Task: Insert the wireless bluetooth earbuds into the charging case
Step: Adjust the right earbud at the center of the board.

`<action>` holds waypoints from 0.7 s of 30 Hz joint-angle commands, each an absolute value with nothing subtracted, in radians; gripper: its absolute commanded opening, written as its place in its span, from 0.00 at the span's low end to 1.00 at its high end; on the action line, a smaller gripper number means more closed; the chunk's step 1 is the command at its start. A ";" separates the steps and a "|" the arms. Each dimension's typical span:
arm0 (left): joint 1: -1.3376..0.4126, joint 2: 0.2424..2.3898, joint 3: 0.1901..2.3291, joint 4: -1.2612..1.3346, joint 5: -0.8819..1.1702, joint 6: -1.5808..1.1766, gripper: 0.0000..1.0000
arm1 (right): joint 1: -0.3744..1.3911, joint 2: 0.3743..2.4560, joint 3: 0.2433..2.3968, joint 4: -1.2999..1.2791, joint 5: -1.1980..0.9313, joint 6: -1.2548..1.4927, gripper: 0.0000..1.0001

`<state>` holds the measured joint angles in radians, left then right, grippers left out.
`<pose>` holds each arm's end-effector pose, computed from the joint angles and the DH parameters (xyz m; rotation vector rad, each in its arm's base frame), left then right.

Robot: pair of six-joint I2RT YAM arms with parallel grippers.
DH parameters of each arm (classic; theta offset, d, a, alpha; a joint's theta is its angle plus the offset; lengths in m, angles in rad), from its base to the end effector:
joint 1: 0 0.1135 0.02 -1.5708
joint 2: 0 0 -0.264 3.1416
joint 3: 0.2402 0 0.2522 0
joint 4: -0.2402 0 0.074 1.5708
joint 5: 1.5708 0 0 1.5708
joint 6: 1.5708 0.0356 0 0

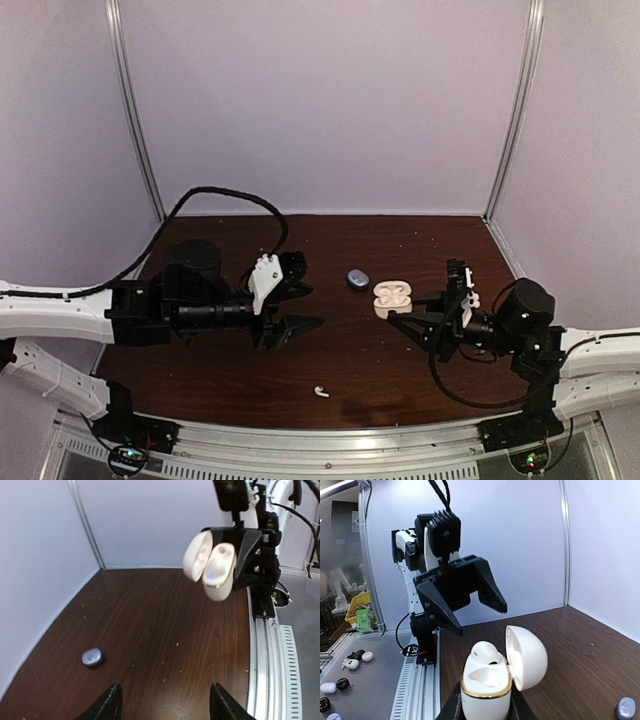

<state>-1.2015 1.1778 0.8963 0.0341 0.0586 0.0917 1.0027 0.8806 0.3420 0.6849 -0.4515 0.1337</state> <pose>0.0981 -0.2592 0.3201 1.1787 1.4896 -0.8265 0.0934 0.1751 0.2584 -1.0014 1.2023 1.2351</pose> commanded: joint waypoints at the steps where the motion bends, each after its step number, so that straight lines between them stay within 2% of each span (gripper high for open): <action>1: -1.187 1.196 0.757 0.171 0.025 -0.314 0.57 | 0.990 0.826 0.318 0.628 -0.330 0.172 0.00; 9: -1.255 1.319 0.713 0.031 -0.081 -0.574 0.48 | 0.975 0.762 0.306 0.528 -0.290 0.179 0.00; 13: -1.268 1.434 0.751 -0.072 -0.106 -0.625 0.39 | 0.971 0.762 0.301 0.517 -0.294 0.190 0.00; 21: -1.310 1.583 0.796 -0.078 -0.104 -0.660 0.33 | 0.964 0.757 0.296 0.513 -0.300 0.190 0.00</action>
